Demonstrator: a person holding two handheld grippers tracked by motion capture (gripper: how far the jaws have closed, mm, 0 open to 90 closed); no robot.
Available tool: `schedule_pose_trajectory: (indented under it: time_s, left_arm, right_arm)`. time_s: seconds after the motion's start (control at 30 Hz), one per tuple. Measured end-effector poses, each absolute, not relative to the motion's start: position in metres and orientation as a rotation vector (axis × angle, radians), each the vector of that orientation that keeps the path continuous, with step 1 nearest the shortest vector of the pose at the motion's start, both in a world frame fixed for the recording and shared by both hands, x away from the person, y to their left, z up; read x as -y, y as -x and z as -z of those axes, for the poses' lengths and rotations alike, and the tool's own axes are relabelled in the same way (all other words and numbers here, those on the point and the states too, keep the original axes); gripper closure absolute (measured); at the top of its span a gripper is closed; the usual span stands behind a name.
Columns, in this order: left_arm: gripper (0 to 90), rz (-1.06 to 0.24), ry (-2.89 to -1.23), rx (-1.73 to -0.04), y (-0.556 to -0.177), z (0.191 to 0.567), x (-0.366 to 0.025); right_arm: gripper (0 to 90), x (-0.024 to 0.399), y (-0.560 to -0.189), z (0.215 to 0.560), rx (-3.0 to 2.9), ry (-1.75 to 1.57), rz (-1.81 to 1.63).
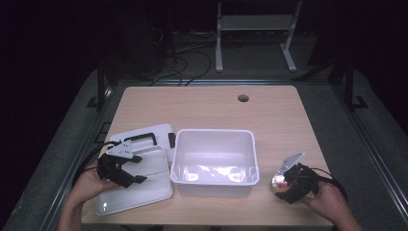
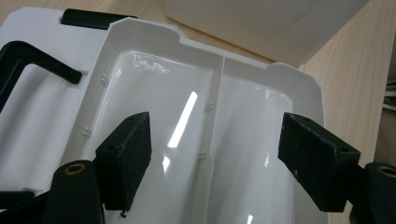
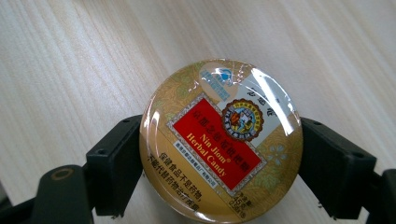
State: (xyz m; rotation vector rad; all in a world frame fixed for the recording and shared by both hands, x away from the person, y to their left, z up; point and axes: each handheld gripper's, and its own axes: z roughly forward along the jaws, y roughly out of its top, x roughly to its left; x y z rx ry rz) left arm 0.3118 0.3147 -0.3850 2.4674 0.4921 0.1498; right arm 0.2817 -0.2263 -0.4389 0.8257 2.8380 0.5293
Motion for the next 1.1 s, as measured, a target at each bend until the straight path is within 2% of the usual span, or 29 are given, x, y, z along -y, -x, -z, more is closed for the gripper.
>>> schedule_pose_trajectory:
  time_s: [0.5, 1.1]
  left_arm:
    - [23.5, -0.16, -2.446, -0.509, -0.31, 0.385, -0.322]
    - [20.3, -0.161, -2.446, -0.515, -0.309, 0.386, -0.323]
  right_arm:
    - [19.9, 0.247, -0.289, 0.402, -2.813, -0.759, -0.568]
    - [20.0, 0.226, -0.309, 0.337, -2.812, -0.581, -0.625]
